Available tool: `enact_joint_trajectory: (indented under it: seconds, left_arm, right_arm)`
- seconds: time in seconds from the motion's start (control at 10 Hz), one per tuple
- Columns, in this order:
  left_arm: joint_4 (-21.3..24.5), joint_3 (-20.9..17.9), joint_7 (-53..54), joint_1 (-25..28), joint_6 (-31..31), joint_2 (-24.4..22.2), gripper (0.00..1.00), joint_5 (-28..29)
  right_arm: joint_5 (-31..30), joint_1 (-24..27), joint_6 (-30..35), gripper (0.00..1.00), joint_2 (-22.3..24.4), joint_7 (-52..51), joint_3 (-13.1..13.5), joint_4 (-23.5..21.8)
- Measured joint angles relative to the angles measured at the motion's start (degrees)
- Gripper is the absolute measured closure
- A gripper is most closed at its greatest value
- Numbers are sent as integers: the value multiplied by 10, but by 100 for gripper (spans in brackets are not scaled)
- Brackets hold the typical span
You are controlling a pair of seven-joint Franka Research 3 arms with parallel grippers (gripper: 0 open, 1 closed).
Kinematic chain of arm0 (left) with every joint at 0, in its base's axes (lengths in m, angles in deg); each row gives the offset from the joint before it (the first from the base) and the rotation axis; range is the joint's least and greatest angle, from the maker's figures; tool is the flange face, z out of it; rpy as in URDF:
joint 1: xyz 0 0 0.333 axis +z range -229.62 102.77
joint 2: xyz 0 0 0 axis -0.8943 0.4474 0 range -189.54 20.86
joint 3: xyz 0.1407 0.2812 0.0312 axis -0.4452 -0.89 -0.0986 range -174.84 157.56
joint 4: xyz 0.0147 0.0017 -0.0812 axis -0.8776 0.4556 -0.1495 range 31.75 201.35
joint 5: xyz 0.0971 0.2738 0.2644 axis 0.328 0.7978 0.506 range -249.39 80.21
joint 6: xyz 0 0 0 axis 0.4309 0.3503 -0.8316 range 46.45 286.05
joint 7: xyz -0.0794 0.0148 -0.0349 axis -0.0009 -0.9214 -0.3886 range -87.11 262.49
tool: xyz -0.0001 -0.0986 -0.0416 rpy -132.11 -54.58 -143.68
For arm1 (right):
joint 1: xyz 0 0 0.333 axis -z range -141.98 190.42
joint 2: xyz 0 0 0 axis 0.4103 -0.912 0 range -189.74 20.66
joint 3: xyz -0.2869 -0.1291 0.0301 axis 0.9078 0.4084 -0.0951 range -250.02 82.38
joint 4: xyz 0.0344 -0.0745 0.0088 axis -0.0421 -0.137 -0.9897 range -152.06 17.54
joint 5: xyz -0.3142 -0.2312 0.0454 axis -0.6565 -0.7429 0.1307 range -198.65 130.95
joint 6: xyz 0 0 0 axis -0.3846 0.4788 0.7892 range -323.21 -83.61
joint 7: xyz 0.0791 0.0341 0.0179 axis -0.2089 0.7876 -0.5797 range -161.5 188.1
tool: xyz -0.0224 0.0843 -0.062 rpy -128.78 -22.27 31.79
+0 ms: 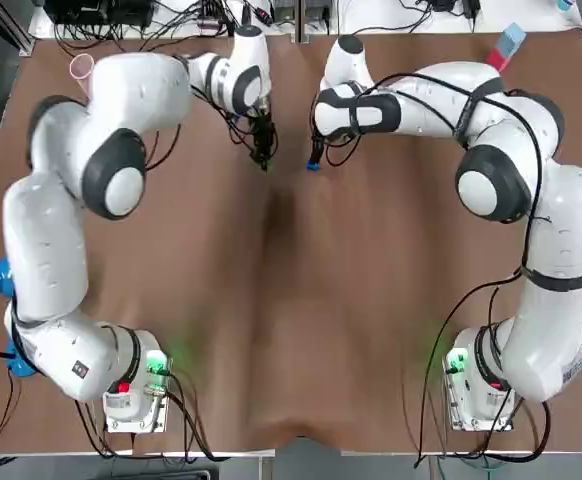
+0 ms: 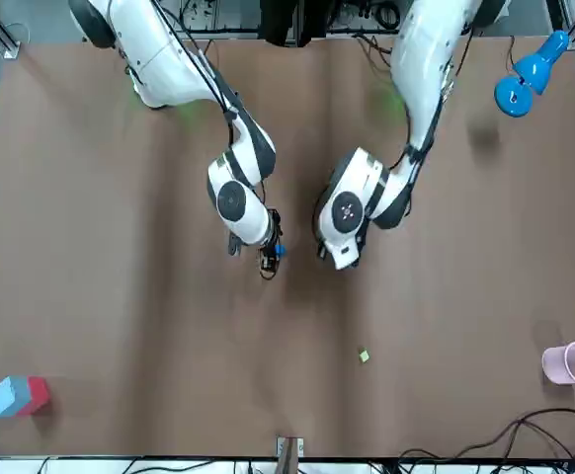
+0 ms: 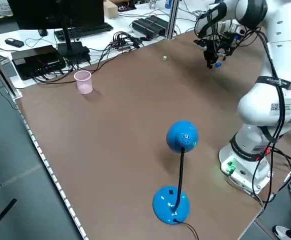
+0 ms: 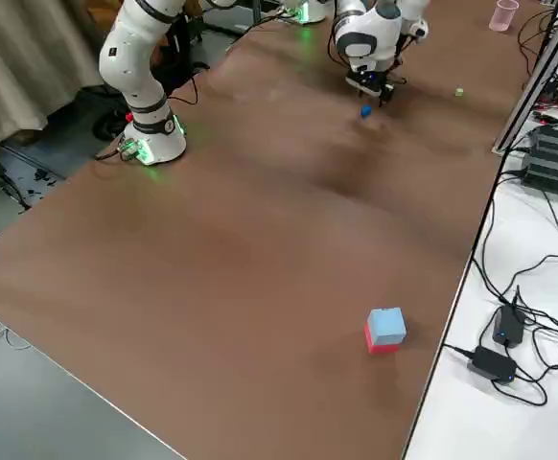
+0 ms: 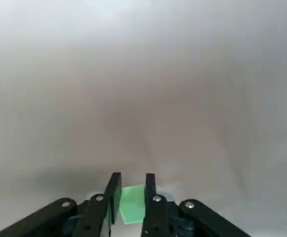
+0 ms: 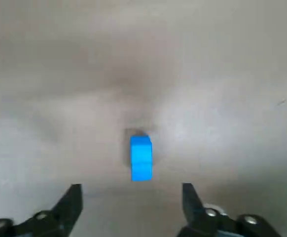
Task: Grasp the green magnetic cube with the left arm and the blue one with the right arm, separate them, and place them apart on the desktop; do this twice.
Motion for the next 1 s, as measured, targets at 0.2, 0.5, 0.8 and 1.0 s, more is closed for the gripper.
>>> enact_joint_trajectory:
  seconds: [0.2,0.5,0.8,1.0]
  left_arm:
    - [83,1,16,1,-66,-66,76,2]
    - [206,28,26,-16,-109,-111,76,4]
    - [248,71,13,-60,-179,-112,76,5]
    - [248,115,6,-61,-207,-113,74,5]
  right_arm:
    - [-20,12,27,4,22,-38,-1,1]
    - [-69,51,58,4,86,-175,-1,-23]
    - [-98,76,89,4,141,-251,-1,-74]
    - [-98,79,88,5,141,-218,-1,-86]
